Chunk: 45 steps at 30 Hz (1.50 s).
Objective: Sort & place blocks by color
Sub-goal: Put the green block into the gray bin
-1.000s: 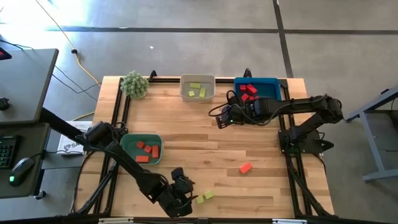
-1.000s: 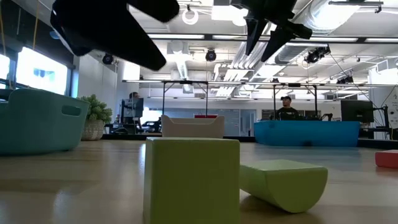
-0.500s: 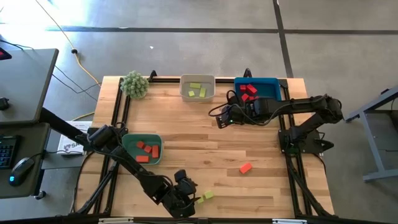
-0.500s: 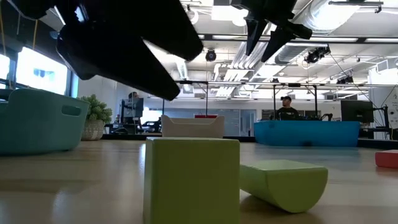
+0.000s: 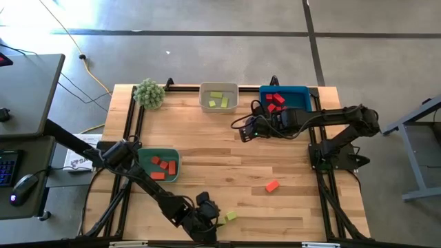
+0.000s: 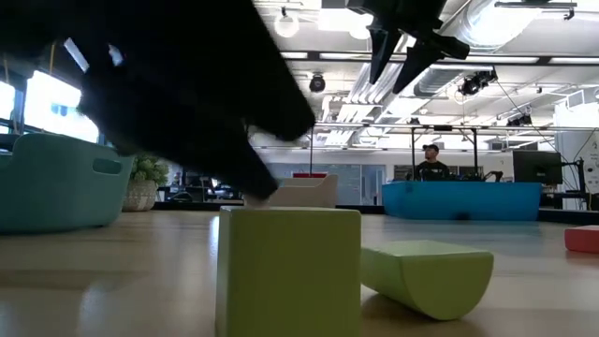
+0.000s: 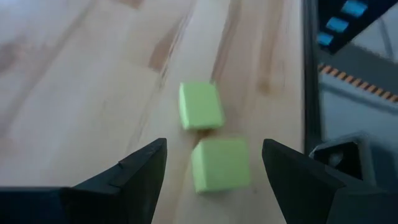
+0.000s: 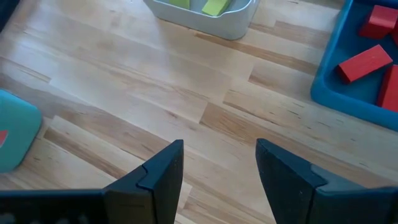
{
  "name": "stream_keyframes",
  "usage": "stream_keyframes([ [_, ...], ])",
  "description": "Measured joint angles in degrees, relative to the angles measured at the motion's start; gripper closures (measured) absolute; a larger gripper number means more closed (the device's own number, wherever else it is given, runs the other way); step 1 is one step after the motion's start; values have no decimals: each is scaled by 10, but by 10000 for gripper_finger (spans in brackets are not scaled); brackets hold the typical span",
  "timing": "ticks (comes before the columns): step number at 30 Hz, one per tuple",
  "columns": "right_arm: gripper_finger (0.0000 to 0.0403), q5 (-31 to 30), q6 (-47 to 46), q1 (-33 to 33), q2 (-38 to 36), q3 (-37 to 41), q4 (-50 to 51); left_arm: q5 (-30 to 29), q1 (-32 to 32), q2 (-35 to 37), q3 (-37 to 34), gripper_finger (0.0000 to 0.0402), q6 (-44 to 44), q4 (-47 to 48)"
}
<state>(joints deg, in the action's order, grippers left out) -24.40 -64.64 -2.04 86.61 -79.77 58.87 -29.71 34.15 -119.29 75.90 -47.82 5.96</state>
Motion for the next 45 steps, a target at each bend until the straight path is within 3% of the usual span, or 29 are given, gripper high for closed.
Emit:
stream_keyframes([
  [23, 215, 33, 2, 0, 50, 0, 1, 21, -13, -33, 0, 147, 28, -10],
  [28, 215, 35, 2, 0, 50, 0, 1, 51, -22, -41, 0, 150, 50, -19],
  [33, 215, 38, 5, 0, 50, 0, 4, 68, -26, -46, 0, 185, 60, -16],
  [41, 215, 56, 6, 0, 50, 0, 7, 94, -30, -44, 0, 290, 115, -17],
  [45, 215, 80, 9, 0, 50, 0, 12, 123, -36, -36, 0, 298, 142, -5],
])
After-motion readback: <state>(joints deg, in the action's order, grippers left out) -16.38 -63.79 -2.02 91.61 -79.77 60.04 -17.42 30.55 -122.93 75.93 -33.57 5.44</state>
